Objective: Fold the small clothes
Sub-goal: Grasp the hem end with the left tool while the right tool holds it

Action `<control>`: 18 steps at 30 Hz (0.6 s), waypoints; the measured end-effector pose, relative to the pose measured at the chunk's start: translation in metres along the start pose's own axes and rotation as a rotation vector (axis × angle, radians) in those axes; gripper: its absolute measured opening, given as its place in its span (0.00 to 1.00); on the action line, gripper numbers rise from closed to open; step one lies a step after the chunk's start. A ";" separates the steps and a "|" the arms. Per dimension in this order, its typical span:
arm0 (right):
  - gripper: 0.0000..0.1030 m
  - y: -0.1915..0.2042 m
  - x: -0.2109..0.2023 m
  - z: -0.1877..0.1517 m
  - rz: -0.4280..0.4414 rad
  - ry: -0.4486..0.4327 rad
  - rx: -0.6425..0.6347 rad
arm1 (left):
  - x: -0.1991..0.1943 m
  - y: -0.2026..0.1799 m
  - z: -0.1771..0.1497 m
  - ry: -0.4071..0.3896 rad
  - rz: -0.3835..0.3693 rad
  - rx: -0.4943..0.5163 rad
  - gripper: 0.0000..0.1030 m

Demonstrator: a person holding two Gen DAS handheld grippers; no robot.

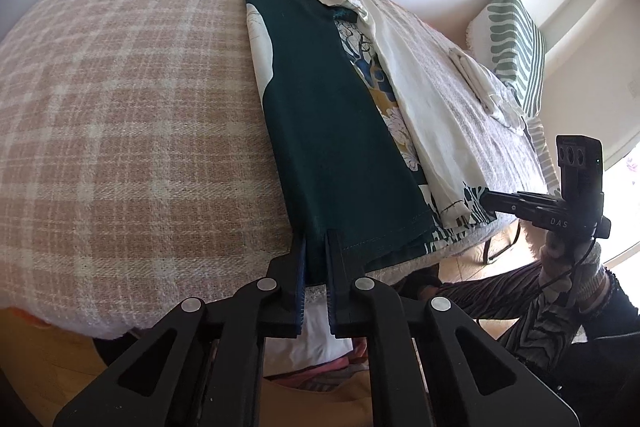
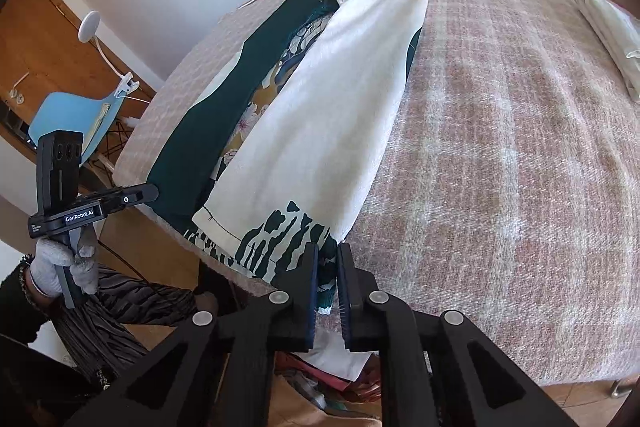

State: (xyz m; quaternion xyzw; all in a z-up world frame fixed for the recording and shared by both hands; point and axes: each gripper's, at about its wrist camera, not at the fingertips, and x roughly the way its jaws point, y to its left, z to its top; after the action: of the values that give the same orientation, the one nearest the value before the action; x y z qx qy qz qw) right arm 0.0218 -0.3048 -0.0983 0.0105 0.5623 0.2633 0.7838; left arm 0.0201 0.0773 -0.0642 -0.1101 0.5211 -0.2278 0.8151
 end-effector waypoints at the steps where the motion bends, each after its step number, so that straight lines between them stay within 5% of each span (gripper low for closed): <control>1: 0.13 -0.003 -0.001 0.000 0.004 -0.001 0.006 | -0.001 0.000 0.000 -0.002 -0.002 0.002 0.06; 2: 0.15 -0.004 -0.002 0.000 0.007 -0.001 0.017 | -0.001 0.000 0.000 0.001 -0.005 0.001 0.06; 4: 0.36 -0.010 -0.005 -0.001 0.044 -0.003 0.048 | 0.001 0.003 0.000 0.017 0.000 -0.020 0.10; 8: 0.37 -0.008 -0.006 -0.004 0.041 -0.009 0.043 | 0.003 0.011 0.000 0.024 -0.037 -0.069 0.12; 13: 0.07 -0.009 -0.001 -0.004 0.064 0.005 0.063 | 0.002 0.009 0.002 0.015 -0.066 -0.075 0.03; 18: 0.01 -0.035 -0.005 -0.001 0.248 -0.019 0.247 | -0.008 0.008 0.012 -0.021 -0.145 -0.126 0.02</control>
State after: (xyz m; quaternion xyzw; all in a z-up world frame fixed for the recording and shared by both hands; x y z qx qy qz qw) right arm 0.0345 -0.3373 -0.1056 0.1785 0.5772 0.2870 0.7434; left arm 0.0301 0.0878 -0.0560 -0.2010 0.5164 -0.2521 0.7934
